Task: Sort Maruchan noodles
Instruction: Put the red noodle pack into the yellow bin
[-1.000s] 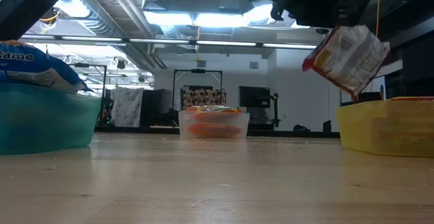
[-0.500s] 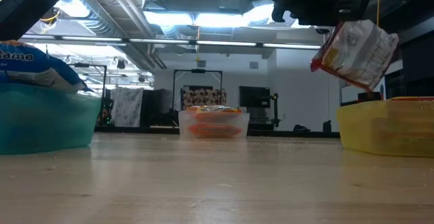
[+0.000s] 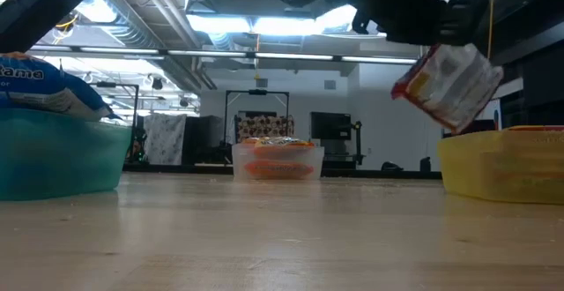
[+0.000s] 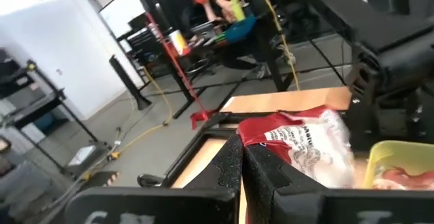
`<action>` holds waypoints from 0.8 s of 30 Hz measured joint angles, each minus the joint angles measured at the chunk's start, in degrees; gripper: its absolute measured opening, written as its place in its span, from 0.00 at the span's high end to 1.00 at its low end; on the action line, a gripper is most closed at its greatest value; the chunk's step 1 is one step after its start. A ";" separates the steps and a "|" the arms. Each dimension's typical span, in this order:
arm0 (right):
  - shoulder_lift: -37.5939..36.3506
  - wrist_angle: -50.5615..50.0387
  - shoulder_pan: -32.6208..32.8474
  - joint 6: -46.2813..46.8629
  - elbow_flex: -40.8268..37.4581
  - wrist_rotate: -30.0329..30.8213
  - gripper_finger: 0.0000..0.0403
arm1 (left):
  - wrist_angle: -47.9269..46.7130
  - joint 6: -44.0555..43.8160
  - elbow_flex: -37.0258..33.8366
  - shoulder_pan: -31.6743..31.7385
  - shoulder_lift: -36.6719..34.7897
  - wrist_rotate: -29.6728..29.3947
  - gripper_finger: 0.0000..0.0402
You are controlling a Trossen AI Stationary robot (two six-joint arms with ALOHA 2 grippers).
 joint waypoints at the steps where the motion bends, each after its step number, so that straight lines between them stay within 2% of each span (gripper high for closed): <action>1: 0.00 0.01 -0.02 -0.01 0.00 0.02 0.16 | -0.31 0.71 0.35 -0.06 0.09 0.21 1.00; 11: 0.00 0.20 0.00 0.01 0.00 0.83 0.16 | -1.07 -0.15 1.13 -0.40 2.27 1.17 1.00; 19: 0.00 0.15 0.00 -0.01 0.00 0.33 0.16 | -3.89 2.19 8.13 -1.34 6.50 1.28 1.00; 24: 0.00 -0.35 0.00 0.00 0.00 0.25 0.16 | -5.06 1.78 8.35 -1.63 6.53 3.13 1.00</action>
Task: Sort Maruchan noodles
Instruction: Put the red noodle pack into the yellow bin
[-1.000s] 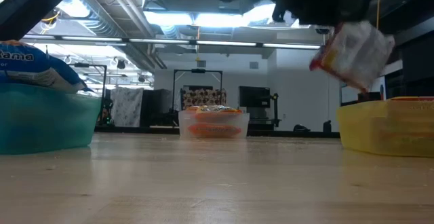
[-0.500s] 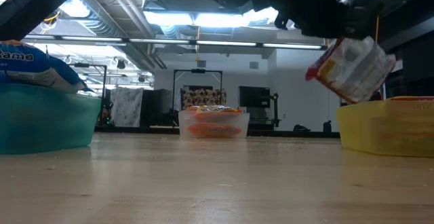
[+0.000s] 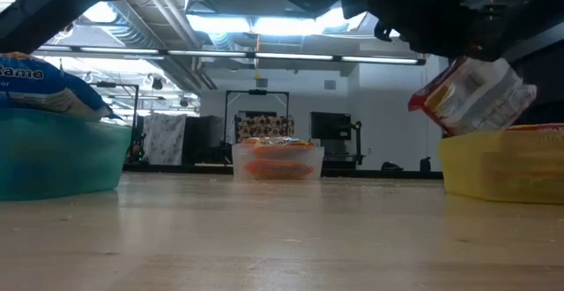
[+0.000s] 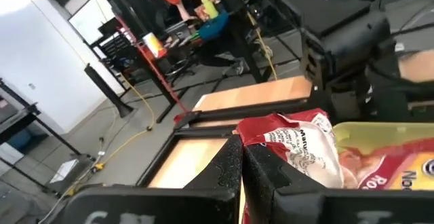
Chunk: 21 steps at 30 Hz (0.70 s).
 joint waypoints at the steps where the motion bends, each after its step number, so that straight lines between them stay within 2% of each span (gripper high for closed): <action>1: 0.00 -0.08 -0.01 0.00 0.00 -0.06 0.16 | -0.47 -0.14 -0.01 0.02 0.00 0.34 1.00; 5: 0.00 -0.13 -0.02 -0.01 0.00 -0.96 0.16 | -2.91 -4.18 -0.01 0.10 0.00 6.29 1.00; 9: 0.00 -0.15 0.00 0.01 0.00 -2.93 0.16 | -2.93 -4.59 -0.01 -0.03 0.00 7.64 0.98; 13: 0.00 -0.16 -0.02 -0.01 0.00 -4.37 0.16 | -2.61 -5.20 -0.01 -0.23 0.00 12.04 0.94; 21: 0.00 -0.63 -0.01 -0.01 0.00 -5.02 0.16 | -2.74 -12.19 -0.05 -1.01 0.00 21.89 0.84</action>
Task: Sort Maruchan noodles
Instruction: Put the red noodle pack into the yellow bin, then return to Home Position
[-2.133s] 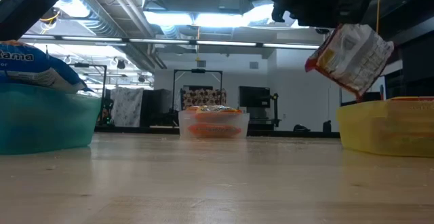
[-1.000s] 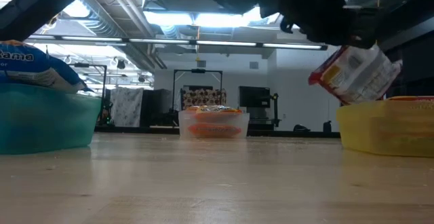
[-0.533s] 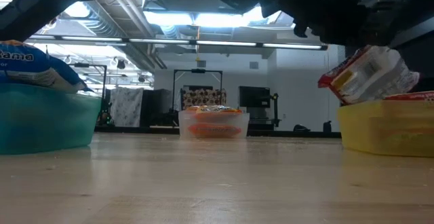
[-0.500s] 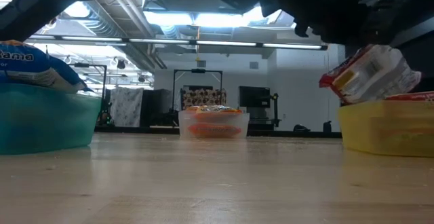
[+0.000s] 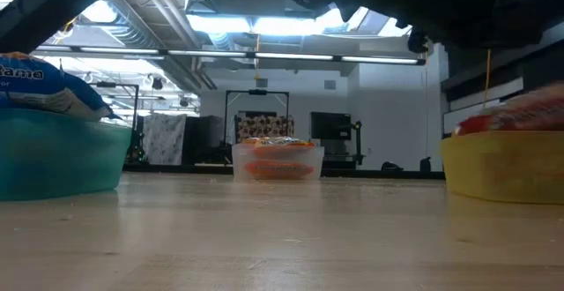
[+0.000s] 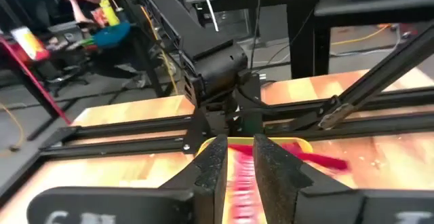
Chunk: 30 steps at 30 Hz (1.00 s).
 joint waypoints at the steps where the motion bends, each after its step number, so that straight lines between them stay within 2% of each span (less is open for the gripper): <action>1: 0.00 -0.04 0.00 0.00 -0.02 0.00 0.16 | 0.00 -0.91 0.00 0.05 0.00 0.57 0.83; 4: 0.06 -0.56 0.01 0.23 -0.02 -1.40 0.16 | -0.19 -1.81 0.00 0.10 0.00 1.09 0.82; 7: 0.95 -4.50 0.01 4.57 -0.47 -3.20 0.16 | -2.06 -2.81 -0.01 -0.26 -0.06 0.56 0.83; 11: 2.78 -12.07 0.01 14.42 -3.81 -6.43 0.16 | -10.28 0.90 -0.17 -1.57 -3.54 -7.63 0.83; 13: 3.59 -14.68 0.01 18.91 -5.44 -6.52 0.16 | -16.29 3.13 -0.14 -2.59 -6.86 -13.74 0.83; 15: 3.88 -15.97 0.01 20.93 -6.03 -5.92 0.16 | -21.73 4.47 0.11 -3.41 -9.56 -17.09 0.83; 20: 2.43 -16.46 0.05 19.04 -5.49 -0.15 0.16 | -41.55 1.12 -0.17 -5.05 -18.37 -17.91 0.83; 23: 0.26 -16.29 0.06 14.28 -3.89 -0.41 0.16 | -49.38 -5.22 -0.04 -5.04 -26.70 -17.84 0.83; 26: -1.79 -15.90 0.04 9.51 -1.82 -2.34 0.16 | -52.50 -8.61 -0.04 -5.13 -34.35 -17.96 0.83; 30: -3.40 -15.82 -0.01 9.01 0.36 -3.00 0.16 | -53.03 -9.55 -0.04 -6.04 -43.07 -17.22 0.83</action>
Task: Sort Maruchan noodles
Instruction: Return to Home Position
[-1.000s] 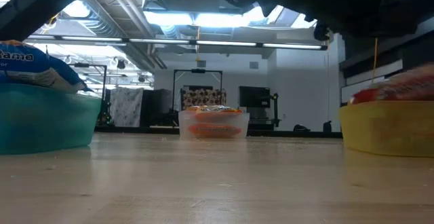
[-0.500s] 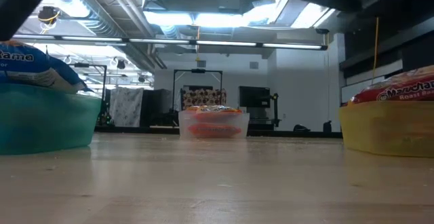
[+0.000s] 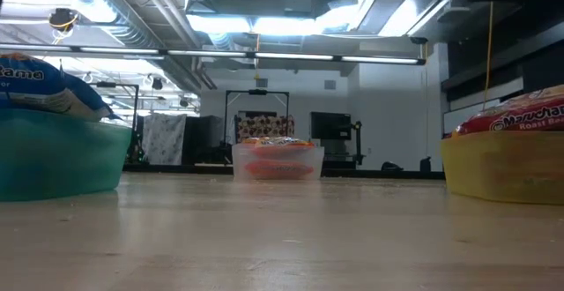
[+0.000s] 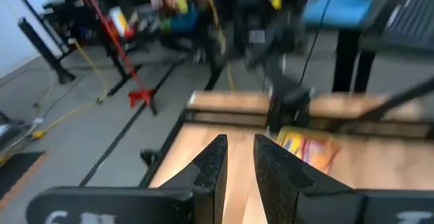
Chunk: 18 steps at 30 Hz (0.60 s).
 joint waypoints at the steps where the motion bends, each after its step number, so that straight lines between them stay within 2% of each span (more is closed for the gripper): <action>1: -0.30 -0.24 0.00 0.04 0.22 -0.28 0.16 | 0.17 -0.28 0.05 -0.19 -1.92 0.18 0.83; 4: -0.88 0.24 0.00 -0.84 0.31 -1.83 0.16 | 0.11 -3.14 0.07 -0.73 -6.15 0.97 0.83; 6: -0.96 -0.37 0.01 -1.81 0.31 2.83 0.16 | -1.03 0.11 0.05 -0.60 -8.25 2.50 0.83; 8: -2.13 -3.32 0.01 1.34 0.31 9.64 0.16 | -2.75 0.72 -0.03 0.70 -10.96 6.89 0.83; 10: -4.73 -7.58 0.05 5.76 0.32 11.51 0.16 | -3.86 -0.76 -0.04 3.22 -13.93 15.75 0.83; 12: -8.13 -10.27 0.04 10.90 -0.93 10.02 0.16 | -3.79 -1.71 -1.37 5.91 -17.18 23.55 0.83; 14: -12.47 -10.14 0.07 12.43 -4.18 7.04 0.16 | -1.61 -1.69 -5.32 7.29 -20.54 25.55 0.83; 16: -17.33 -5.17 0.07 10.70 -8.72 3.38 0.16 | 1.46 -0.57 -11.96 7.27 -24.61 25.90 0.83; 18: -21.93 4.90 0.07 3.33 -14.36 -2.43 0.16 | 8.17 1.03 -20.93 7.18 -29.33 27.54 0.83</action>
